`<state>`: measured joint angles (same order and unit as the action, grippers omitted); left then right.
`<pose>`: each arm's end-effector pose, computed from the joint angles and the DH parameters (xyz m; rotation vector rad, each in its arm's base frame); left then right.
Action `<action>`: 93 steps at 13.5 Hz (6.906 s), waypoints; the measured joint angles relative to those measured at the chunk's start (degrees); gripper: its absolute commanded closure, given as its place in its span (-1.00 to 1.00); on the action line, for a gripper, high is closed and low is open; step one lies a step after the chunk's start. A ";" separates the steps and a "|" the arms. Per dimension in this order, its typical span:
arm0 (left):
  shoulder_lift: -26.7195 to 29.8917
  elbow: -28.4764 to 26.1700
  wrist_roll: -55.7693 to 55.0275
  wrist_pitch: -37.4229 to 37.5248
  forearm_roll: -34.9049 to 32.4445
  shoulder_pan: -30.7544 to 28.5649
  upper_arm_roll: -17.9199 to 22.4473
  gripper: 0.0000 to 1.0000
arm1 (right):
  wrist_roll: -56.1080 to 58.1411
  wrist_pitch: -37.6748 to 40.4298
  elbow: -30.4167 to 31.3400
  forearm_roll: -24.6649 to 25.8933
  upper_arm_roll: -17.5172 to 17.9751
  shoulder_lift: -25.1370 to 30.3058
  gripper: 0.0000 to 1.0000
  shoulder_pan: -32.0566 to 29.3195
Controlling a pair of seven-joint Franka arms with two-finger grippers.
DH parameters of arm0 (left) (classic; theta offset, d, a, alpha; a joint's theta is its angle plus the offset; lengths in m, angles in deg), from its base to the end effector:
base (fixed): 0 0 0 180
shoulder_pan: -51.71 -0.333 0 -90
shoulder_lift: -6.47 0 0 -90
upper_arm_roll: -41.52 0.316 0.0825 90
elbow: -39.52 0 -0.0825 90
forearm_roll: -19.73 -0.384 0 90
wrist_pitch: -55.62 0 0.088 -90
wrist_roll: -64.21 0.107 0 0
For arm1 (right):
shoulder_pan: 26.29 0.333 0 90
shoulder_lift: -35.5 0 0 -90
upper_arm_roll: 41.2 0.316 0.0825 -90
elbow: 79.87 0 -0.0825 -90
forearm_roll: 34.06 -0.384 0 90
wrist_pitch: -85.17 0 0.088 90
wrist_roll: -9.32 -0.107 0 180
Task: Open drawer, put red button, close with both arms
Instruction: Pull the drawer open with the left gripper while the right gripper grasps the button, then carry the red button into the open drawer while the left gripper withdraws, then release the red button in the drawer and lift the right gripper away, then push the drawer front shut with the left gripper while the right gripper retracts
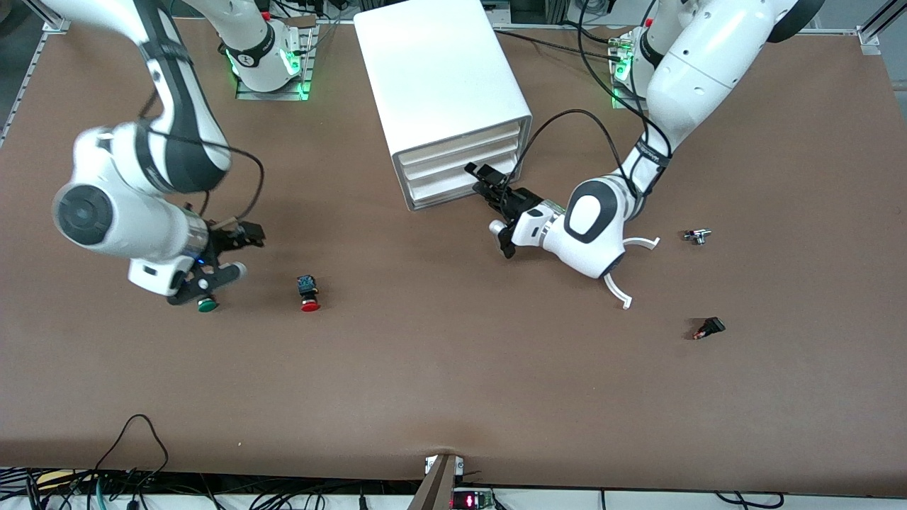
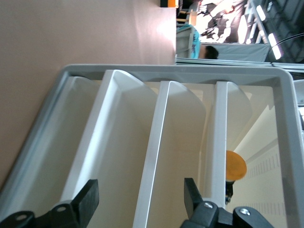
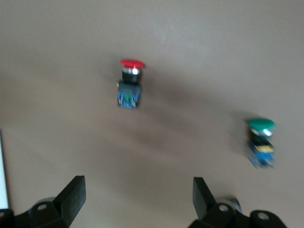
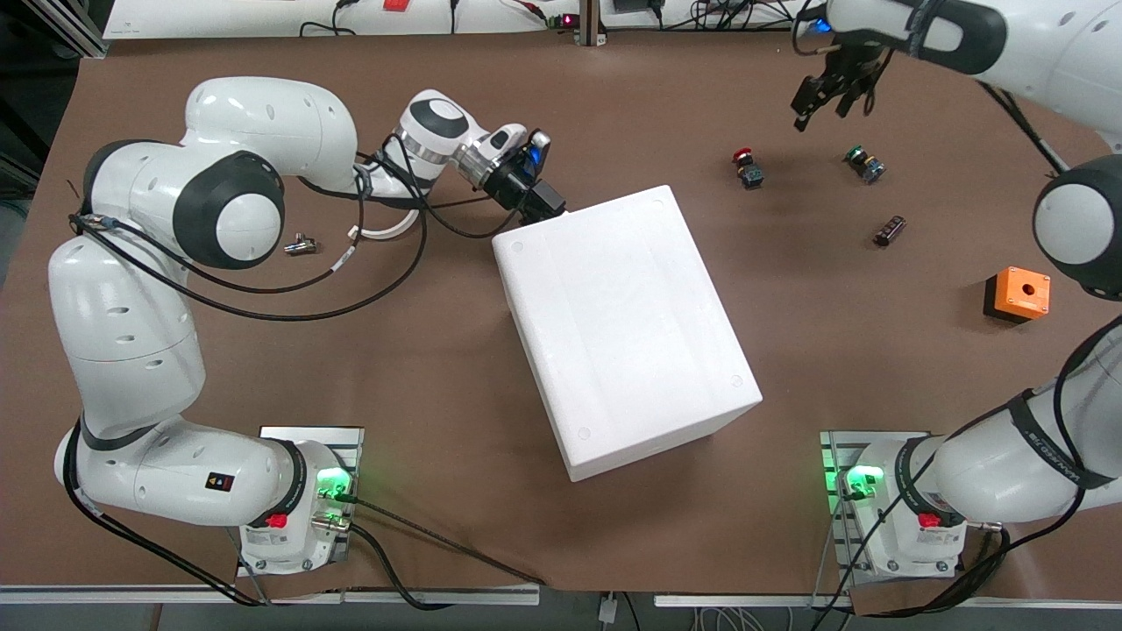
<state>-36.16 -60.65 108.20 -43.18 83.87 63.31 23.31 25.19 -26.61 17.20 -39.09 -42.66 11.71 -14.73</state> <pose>0.4998 -0.3648 0.1839 1.7185 -0.5294 -0.5619 0.6338 0.1204 0.3434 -2.9906 -0.6305 0.2366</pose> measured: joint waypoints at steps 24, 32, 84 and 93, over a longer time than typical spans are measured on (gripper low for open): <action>-1.18 -2.46 2.35 -6.07 16.19 1.35 0.94 0.84 | -10.73 -34.14 10.57 -1.27 -0.09 -10.99 1.00 6.17; -0.61 -2.05 2.49 -9.09 16.36 -1.14 0.89 0.61 | -10.68 -2.69 -1.07 -6.08 -0.23 3.40 0.98 6.03; 19.31 13.92 -85.16 1.72 -68.56 -17.17 -13.91 -1.00 | -41.13 1.73 -12.25 -2.41 -15.15 4.43 -1.00 33.77; 6.19 13.32 -112.37 -18.27 -84.53 -1.22 -13.86 -1.00 | -14.03 14.49 -3.95 -5.98 -33.18 20.50 -1.00 33.41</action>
<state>-29.96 -47.33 -4.16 -61.45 -0.66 62.09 9.45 11.17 -12.12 13.24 -45.07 -75.84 32.21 18.67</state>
